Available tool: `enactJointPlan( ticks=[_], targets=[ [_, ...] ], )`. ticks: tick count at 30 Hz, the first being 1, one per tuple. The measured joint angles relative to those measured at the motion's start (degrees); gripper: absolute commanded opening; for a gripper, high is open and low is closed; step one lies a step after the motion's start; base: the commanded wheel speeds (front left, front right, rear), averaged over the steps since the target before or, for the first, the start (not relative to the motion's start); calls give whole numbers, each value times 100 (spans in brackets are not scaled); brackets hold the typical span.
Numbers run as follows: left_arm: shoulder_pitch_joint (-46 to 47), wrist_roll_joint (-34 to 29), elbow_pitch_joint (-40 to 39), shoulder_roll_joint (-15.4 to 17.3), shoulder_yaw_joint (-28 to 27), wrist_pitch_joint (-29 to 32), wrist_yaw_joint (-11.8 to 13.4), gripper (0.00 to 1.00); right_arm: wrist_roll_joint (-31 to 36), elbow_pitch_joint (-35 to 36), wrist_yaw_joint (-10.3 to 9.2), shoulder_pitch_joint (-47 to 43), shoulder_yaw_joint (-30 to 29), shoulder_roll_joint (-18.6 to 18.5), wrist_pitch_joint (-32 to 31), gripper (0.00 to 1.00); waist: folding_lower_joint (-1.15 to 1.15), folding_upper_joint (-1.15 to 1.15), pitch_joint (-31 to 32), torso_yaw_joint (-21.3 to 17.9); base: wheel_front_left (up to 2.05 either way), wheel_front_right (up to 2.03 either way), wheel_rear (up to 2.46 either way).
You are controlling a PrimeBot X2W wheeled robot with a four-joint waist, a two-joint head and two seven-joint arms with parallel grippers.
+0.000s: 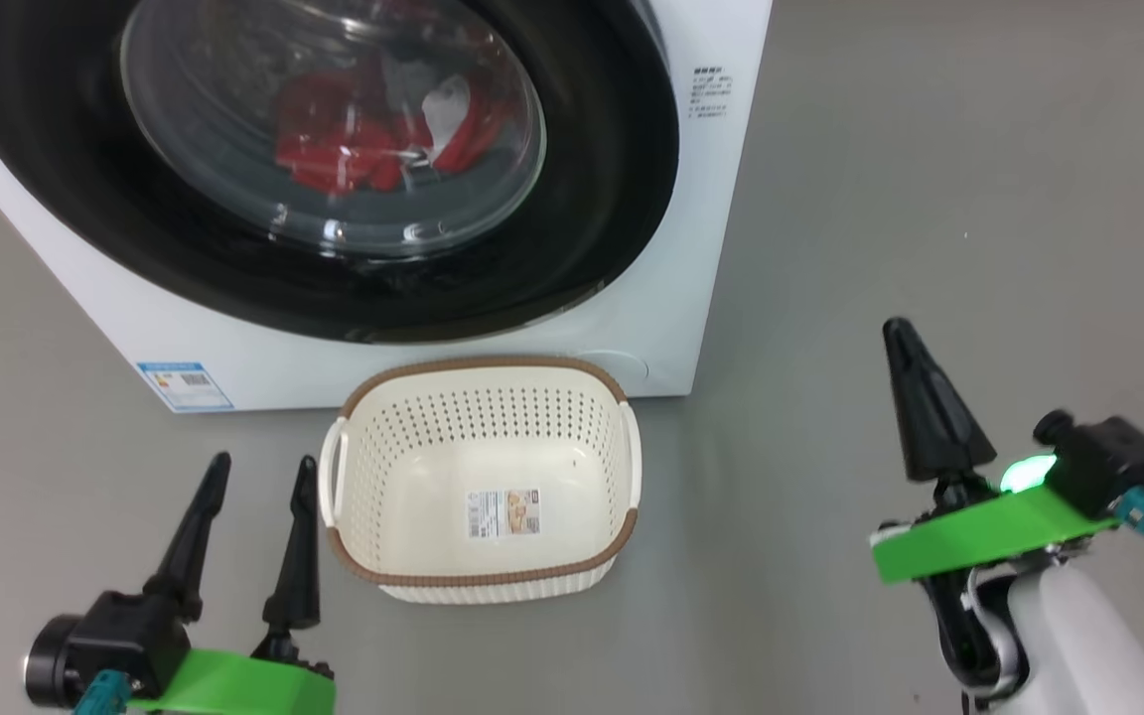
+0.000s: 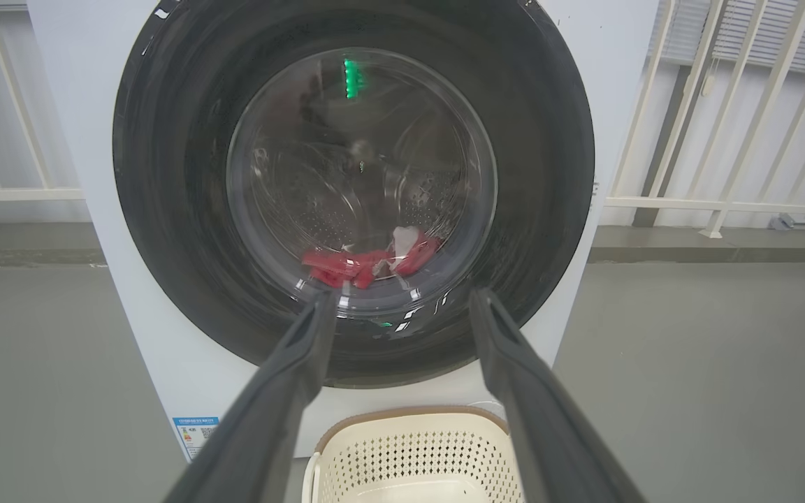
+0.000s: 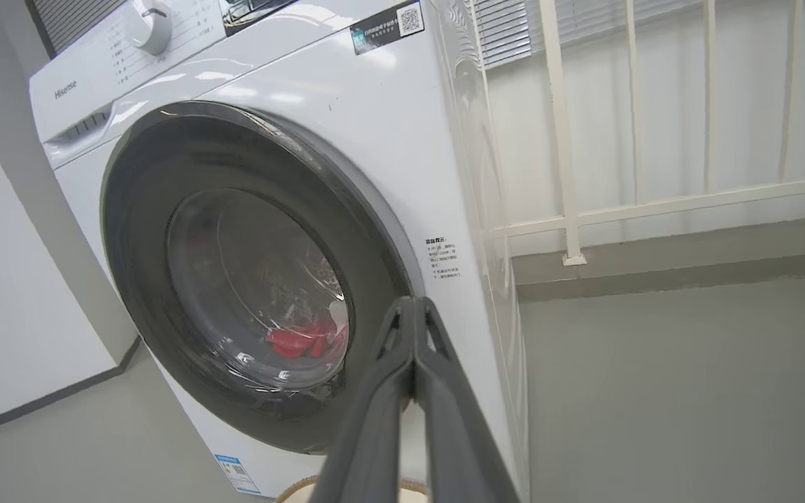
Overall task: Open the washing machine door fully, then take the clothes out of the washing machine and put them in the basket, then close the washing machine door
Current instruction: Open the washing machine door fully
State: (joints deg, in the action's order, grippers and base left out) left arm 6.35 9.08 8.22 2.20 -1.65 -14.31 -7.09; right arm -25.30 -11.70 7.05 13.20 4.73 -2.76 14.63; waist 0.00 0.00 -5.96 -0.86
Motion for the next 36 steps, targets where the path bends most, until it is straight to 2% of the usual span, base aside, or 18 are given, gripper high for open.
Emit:
enactJointPlan(
  ticks=[9,14,18,24,36],
  targets=[
    [387,189,-115,-2,68,-14,0,100,-1642,-600,0,1017,269,-42,1,0,0,0,-553,78,0,0,0],
    [629,248,-154,-3,154,-15,-1,100,-2844,-957,0,1767,524,-58,-8,0,0,0,-908,153,0,0,0],
    [816,270,-212,12,264,-15,-1,100,-3609,-1106,0,2414,564,-109,-364,0,0,0,-1213,217,0,0,0],
    [1027,364,-255,26,368,-15,-1,100,-4367,-1232,-1,3171,524,-327,-824,0,0,0,-1607,294,0,0,0],
    [1463,470,-447,68,500,-15,-2,100,-5979,-1605,-1,4569,268,-665,-2535,0,0,0,-2467,466,0,0,0]
  ],
)
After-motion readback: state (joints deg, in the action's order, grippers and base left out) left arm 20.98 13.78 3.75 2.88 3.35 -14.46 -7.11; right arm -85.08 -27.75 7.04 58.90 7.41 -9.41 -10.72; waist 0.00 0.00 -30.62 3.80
